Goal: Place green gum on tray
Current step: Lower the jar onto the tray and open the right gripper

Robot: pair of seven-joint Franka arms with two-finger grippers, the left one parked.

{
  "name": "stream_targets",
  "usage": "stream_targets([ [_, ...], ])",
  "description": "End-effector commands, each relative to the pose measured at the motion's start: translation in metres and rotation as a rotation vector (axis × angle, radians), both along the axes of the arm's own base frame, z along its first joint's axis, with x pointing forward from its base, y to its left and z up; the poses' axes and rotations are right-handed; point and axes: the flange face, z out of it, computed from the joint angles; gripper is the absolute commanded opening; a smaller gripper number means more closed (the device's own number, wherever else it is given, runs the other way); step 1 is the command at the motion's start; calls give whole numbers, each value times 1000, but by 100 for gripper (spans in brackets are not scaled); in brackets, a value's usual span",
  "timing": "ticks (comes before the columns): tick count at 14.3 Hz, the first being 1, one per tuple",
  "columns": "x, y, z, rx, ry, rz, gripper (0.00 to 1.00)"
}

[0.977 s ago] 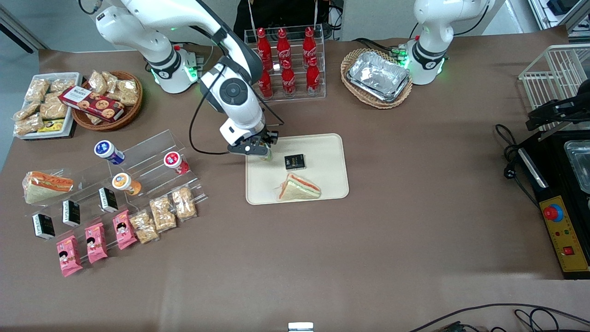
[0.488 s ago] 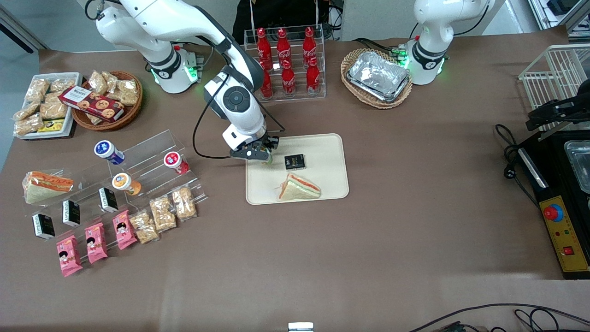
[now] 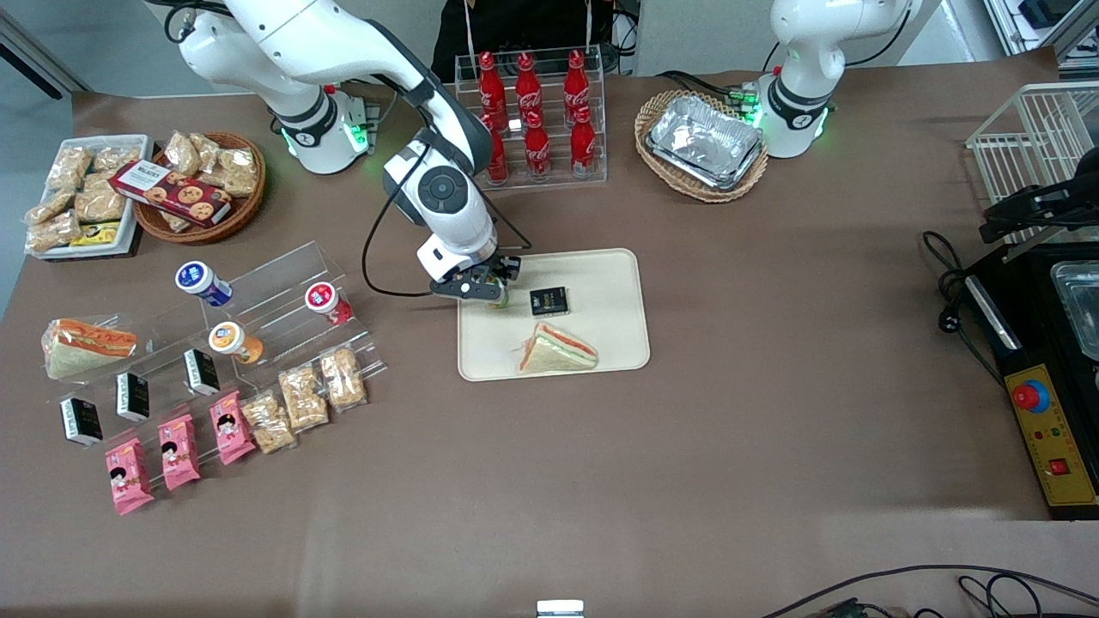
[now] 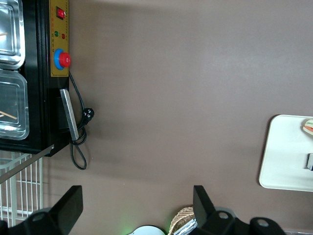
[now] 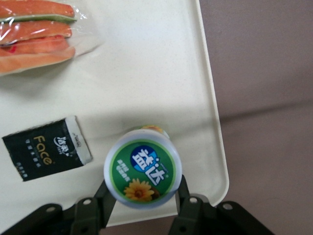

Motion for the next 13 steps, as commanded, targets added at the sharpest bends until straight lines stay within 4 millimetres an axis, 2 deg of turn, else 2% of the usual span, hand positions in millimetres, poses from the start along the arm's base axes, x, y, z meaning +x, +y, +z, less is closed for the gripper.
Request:
stream_targets([
  [1, 0, 3, -5, -2, -22, -25, 47],
  [3, 0, 3, -5, -2, -22, -25, 52],
  [4, 0, 3, -5, -1, -21, -26, 62],
  [5, 0, 2, -6, -2, -20, -28, 82],
  [6, 1, 1, -8, -4, -17, -29, 86],
  [7, 0, 3, -7, -3, -18, -26, 97],
  [13, 1, 2, -8, -5, -18, -28, 99],
])
